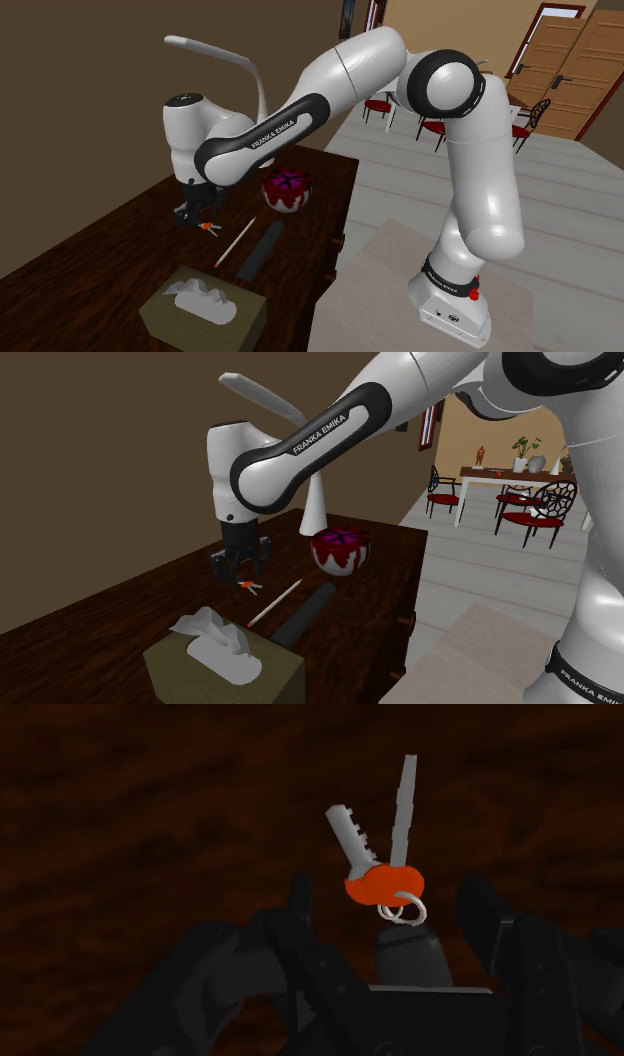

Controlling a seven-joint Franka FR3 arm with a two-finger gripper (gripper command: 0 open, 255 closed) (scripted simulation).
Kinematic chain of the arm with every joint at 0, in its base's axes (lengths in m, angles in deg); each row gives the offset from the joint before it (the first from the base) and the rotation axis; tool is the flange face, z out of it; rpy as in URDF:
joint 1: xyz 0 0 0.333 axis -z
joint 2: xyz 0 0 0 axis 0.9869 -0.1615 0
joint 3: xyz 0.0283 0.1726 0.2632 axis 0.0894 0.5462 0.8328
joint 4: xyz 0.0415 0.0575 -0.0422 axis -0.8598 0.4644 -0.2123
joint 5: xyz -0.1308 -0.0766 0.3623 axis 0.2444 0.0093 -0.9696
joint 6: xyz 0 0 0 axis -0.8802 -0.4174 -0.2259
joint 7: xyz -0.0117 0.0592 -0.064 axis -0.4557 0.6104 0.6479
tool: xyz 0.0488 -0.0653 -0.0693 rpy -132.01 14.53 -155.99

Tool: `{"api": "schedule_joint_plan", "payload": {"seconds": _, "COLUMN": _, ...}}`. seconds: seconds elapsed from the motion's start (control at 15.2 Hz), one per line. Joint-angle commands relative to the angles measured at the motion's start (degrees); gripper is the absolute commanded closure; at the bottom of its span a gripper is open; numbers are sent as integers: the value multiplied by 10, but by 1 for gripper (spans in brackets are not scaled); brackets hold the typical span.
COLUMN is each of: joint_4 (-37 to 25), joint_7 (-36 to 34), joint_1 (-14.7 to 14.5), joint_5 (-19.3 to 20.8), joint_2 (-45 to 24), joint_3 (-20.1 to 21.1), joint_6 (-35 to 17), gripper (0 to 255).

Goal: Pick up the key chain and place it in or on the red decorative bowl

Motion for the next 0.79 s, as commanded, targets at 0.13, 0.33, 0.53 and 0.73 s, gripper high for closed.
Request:
{"api": "schedule_joint_plan", "payload": {"seconds": 0.13, "joint_4": 0, "joint_7": 0, "joint_1": 0, "joint_5": 0, "joint_2": 0, "joint_3": 0, "joint_6": 0, "gripper": 255}}
{"api": "schedule_joint_plan", "payload": {"seconds": 0.33, "joint_4": 1, "joint_7": 0, "joint_1": 0, "joint_5": 0, "joint_2": 0, "joint_3": 0, "joint_6": -1, "gripper": 255}}
{"api": "schedule_joint_plan", "payload": {"seconds": 0.53, "joint_4": 0, "joint_7": 0, "joint_1": 0, "joint_5": 0, "joint_2": 0, "joint_3": 0, "joint_6": 0, "gripper": 255}}
{"api": "schedule_joint_plan", "payload": {"seconds": 0.73, "joint_4": -8, "joint_7": 5, "joint_1": 2, "joint_5": -6, "joint_2": 11, "joint_3": 3, "joint_6": 18, "gripper": 255}}
